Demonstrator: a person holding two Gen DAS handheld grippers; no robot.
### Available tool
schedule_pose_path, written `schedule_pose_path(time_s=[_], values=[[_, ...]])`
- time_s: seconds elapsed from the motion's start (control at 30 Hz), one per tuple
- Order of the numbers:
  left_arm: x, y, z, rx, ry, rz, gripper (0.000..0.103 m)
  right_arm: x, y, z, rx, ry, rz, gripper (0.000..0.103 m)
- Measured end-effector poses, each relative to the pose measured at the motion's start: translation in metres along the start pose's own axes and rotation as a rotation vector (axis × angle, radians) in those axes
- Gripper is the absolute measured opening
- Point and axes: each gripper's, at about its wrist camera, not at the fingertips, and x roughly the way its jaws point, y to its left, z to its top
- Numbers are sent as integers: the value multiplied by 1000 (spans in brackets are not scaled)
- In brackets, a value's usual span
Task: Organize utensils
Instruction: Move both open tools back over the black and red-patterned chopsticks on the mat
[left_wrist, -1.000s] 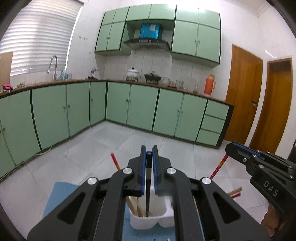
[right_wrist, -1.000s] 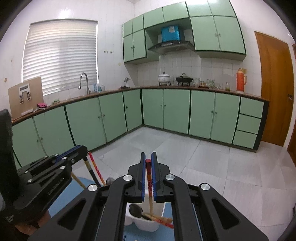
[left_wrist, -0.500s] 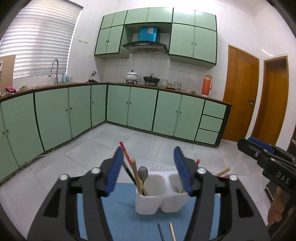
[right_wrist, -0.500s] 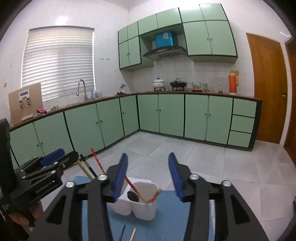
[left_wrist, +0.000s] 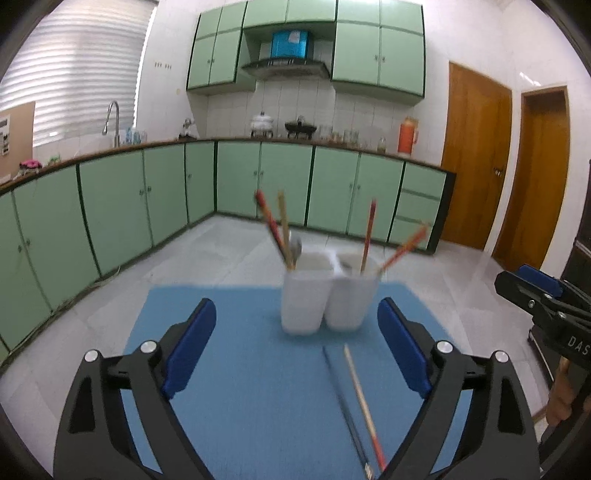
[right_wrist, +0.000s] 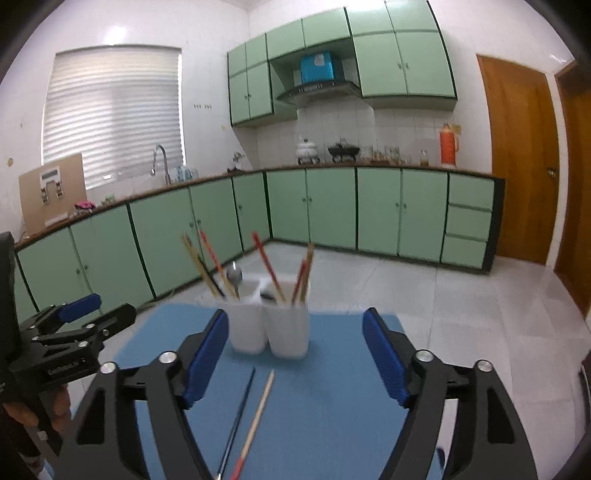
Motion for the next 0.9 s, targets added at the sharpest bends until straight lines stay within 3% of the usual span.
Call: schedule_pose_path(time_s=[0.07, 0.1, 0.33, 0.5, 0.7, 0.9], values=[[-1, 5, -20, 1, 52, 3, 88, -2, 0, -17, 16, 36, -13, 92], [-1, 6, -28, 3, 74, 7, 89, -3, 0, -24, 23, 47, -23, 93], [1, 20, -88, -4, 218, 43, 89, -2, 2, -74, 57, 161, -47, 94], [0, 27, -112, 1, 273, 52, 89, 1, 12, -108, 57, 230, -45, 94], [-2, 29, -131, 8, 310, 58, 89, 2, 35, -144, 18, 295, -39, 81], [-5, 28, -145, 5, 340, 60, 89, 4, 48, -168, 7, 344, -31, 61]])
